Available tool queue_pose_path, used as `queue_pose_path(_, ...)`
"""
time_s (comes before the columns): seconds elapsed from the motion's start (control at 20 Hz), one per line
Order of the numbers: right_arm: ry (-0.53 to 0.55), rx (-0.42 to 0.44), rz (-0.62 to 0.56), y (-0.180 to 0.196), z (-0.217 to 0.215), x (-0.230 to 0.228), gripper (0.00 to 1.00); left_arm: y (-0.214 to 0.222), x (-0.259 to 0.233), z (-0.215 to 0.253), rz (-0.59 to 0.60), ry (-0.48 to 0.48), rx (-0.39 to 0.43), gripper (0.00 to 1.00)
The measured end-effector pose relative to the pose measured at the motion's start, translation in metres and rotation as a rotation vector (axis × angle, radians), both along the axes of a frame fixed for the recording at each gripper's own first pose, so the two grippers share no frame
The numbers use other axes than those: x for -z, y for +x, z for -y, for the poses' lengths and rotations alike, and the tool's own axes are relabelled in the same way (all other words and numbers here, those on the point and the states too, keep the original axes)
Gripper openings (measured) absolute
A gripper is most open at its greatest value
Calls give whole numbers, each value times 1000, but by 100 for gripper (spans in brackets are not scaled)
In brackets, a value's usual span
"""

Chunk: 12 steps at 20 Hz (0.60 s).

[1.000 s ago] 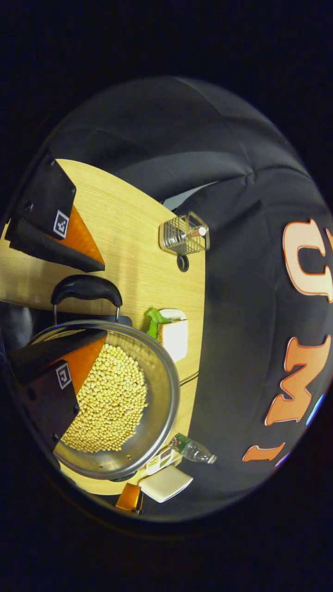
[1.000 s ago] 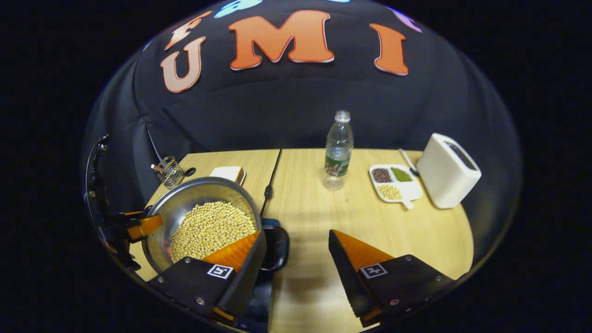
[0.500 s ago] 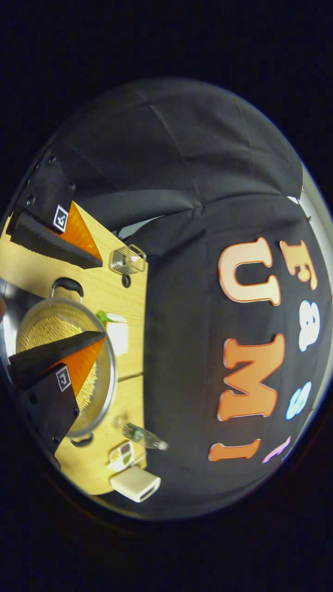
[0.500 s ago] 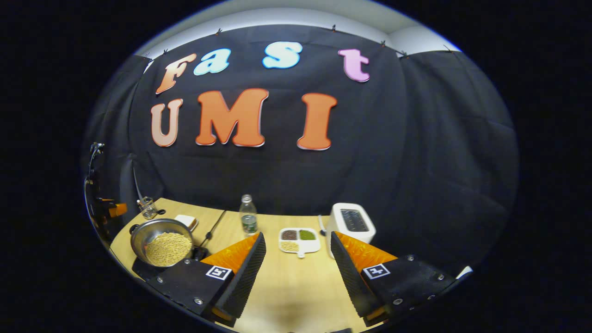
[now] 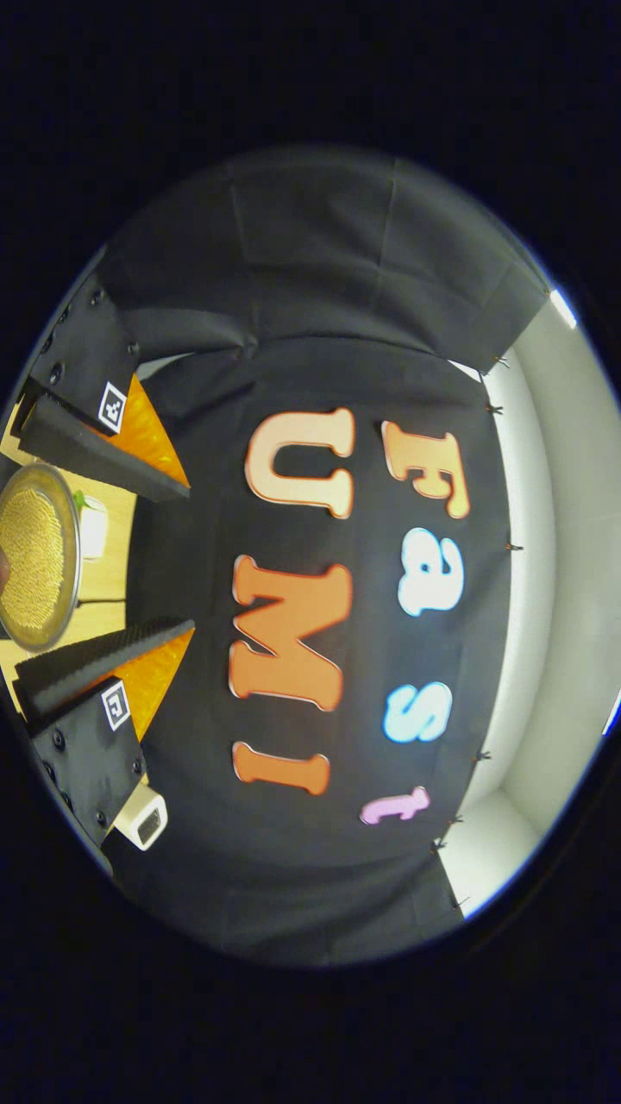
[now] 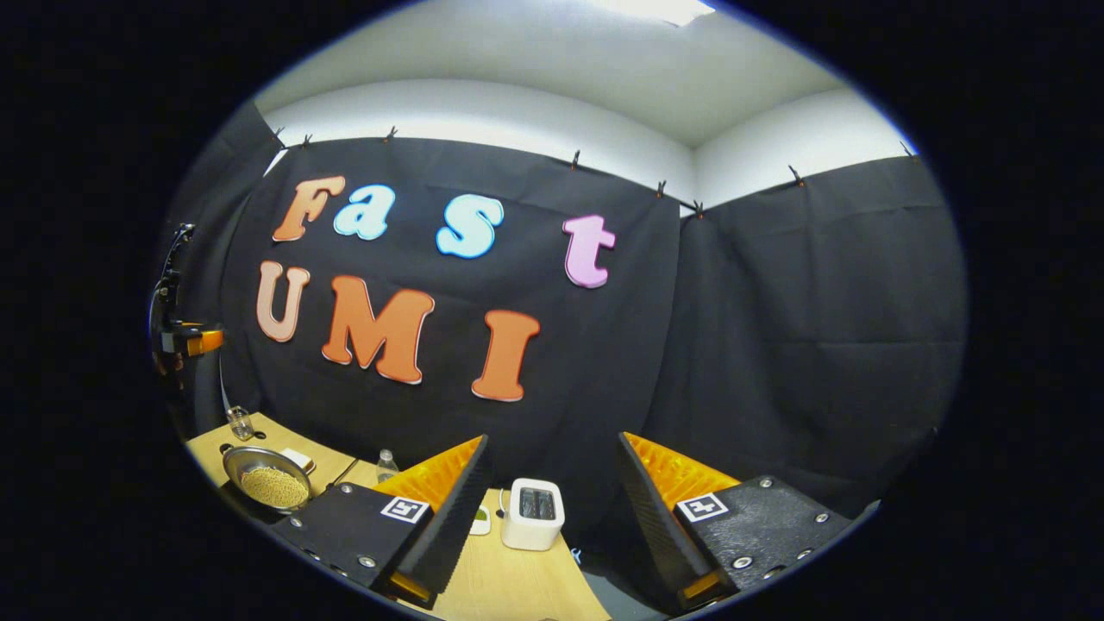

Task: First push the handle of the pot to place it horizontally, then grasp the pot with both hands and set it on the induction cooktop.

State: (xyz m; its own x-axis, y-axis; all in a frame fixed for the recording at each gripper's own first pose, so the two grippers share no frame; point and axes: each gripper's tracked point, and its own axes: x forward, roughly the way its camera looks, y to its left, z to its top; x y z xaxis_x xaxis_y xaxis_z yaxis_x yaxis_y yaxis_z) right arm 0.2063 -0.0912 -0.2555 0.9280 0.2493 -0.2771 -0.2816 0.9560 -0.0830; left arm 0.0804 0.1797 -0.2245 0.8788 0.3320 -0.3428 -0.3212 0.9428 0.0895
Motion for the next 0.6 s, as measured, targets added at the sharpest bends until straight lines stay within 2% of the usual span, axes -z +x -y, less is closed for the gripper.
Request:
queue_pose_path(0.05,5,2,26,9,-2,-16,92,5,-8,2,21,-7,9,87)
queue_pose_path(0.1,19,4,43,13,1,-34,95,9,-14,6,34,-19,23,92)
queue_pose_path(0.25,81,-12,68,19,-10,-79,93,15,-45,17,95,-30,55,95)
queue_pose_path(0.35,107,-64,122,21,-23,-111,95,24,-62,17,138,-20,72,94)
queue_pose_path(0.5,95,-92,177,30,-39,-144,97,22,-81,8,129,-5,37,96)
queue_pose_path(0.6,102,-97,182,35,-48,-159,95,24,-97,7,150,1,34,97)
